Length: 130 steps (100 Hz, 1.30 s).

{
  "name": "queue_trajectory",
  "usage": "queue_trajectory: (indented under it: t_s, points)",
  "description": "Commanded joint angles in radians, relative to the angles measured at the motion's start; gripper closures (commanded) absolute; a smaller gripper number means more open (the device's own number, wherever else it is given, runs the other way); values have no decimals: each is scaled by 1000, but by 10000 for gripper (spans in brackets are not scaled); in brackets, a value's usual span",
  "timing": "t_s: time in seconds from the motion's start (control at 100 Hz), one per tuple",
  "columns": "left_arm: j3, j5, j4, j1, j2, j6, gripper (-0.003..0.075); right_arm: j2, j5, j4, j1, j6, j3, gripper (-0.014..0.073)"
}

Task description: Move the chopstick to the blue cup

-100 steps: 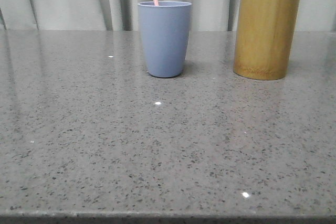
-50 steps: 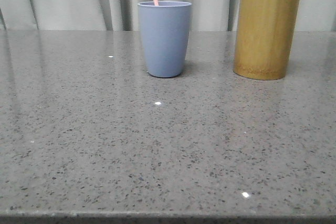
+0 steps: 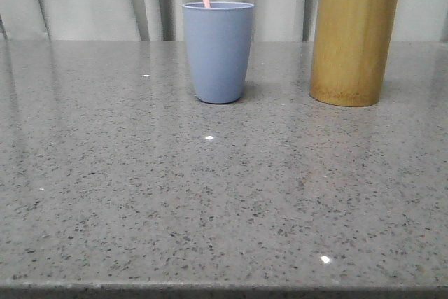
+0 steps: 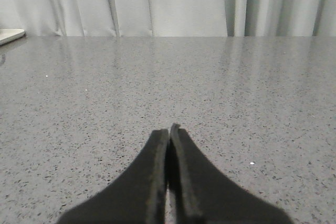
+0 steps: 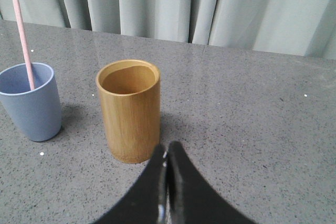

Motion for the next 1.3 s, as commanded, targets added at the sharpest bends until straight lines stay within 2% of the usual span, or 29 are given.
queue_trajectory:
  t_s: [0.0, 0.24, 0.38, 0.62, 0.96, 1.01, 1.29]
  points:
    - [7, -79, -4, 1, -34, -9, 739, -11, -169, -13, -24, -1, 28, 690]
    - [7, -79, -4, 1, -34, -9, 739, -146, -503, -13, -109, -1, 278, 690]
    - [7, -79, -4, 1, -34, -9, 739, -233, -593, -13, -158, -1, 404, 690]
    - [7, -79, -4, 1, -34, -9, 739, -386, -594, -13, -221, -1, 563, 690]
    - [7, -79, -4, 1, -34, -9, 739, -540, -594, -13, -222, 13, 718, 690]
    - [7, -79, -4, 1, -34, -9, 739, -545, -555, -13, -222, 24, 715, 690]
    - [7, -79, -4, 1, -34, -9, 739, -544, -559, -13, -222, 24, 715, 690]
